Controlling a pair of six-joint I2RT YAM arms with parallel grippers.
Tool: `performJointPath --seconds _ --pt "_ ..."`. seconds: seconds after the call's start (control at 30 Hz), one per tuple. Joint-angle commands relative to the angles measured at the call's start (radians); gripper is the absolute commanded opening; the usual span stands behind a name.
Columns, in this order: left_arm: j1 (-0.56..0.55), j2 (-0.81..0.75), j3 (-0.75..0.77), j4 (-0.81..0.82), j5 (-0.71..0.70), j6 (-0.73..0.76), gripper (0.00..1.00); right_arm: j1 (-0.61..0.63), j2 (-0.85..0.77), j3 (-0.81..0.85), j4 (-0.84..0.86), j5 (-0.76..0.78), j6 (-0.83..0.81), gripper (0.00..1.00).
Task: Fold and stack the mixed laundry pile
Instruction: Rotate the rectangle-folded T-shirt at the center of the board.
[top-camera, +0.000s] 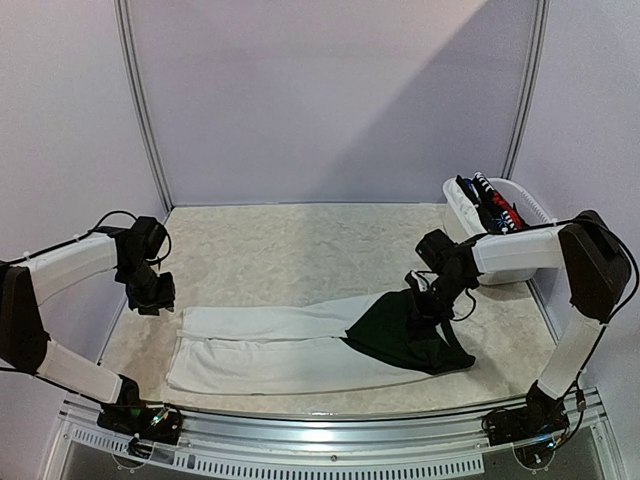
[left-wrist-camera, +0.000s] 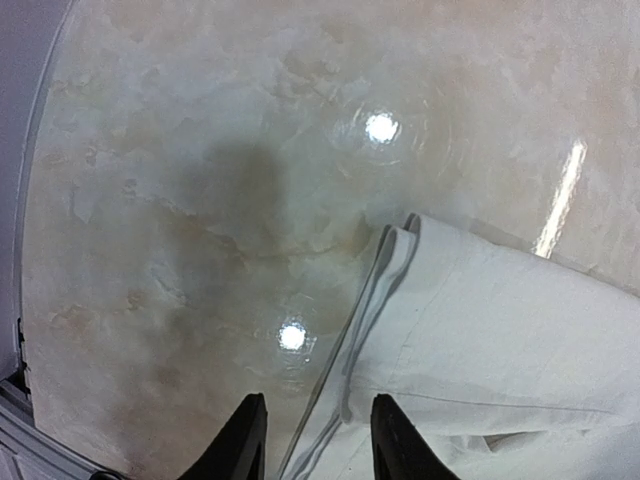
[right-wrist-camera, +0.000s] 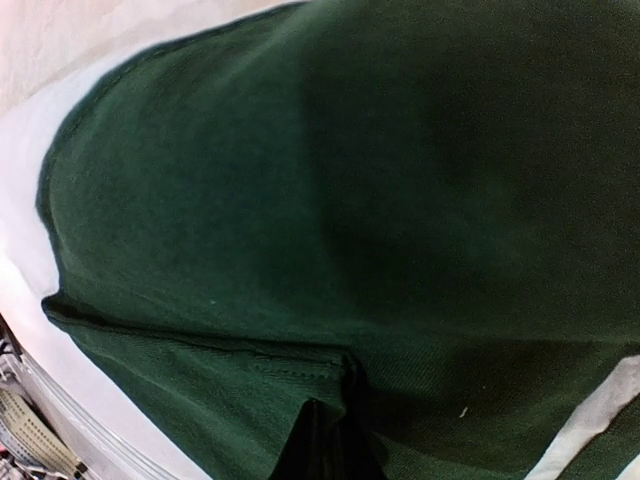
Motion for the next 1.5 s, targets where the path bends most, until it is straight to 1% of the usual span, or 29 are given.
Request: performJointPath --seconds 0.0,0.17,0.37,0.63,0.83,0.97,1.07,1.23,1.37,1.47 --pt "-0.012 -0.011 0.016 -0.005 0.011 -0.001 0.36 0.005 0.007 0.021 0.012 -0.050 -0.020 0.03" --pt "-0.011 -0.008 0.017 -0.002 0.015 0.000 0.35 0.022 -0.020 0.042 -0.022 -0.120 -0.053 0.01" --pt "-0.012 -0.008 0.018 0.004 0.018 0.005 0.35 0.092 -0.062 0.078 -0.088 -0.187 -0.113 0.00" --pt "-0.013 -0.015 0.011 0.013 0.029 0.007 0.34 0.191 -0.145 0.010 -0.048 -0.301 -0.143 0.00" --pt "-0.015 -0.013 0.008 0.017 0.035 0.011 0.34 0.199 -0.160 -0.039 -0.022 -0.318 -0.168 0.00" --pt "-0.018 -0.007 0.008 0.021 0.039 0.013 0.34 0.200 -0.139 -0.029 0.000 -0.303 -0.175 0.00" --pt "-0.018 -0.002 0.008 0.023 0.042 0.015 0.34 0.200 -0.108 0.004 -0.015 -0.275 -0.195 0.00" --pt "-0.020 -0.002 0.008 0.022 0.045 0.017 0.33 0.192 -0.042 0.084 -0.079 -0.243 -0.265 0.00" --pt "-0.020 -0.002 0.008 0.021 0.045 0.018 0.33 0.159 0.026 0.141 -0.131 -0.226 -0.324 0.00" --pt "-0.020 -0.002 0.007 0.024 0.045 0.019 0.33 0.144 0.068 0.217 -0.195 -0.220 -0.414 0.00"
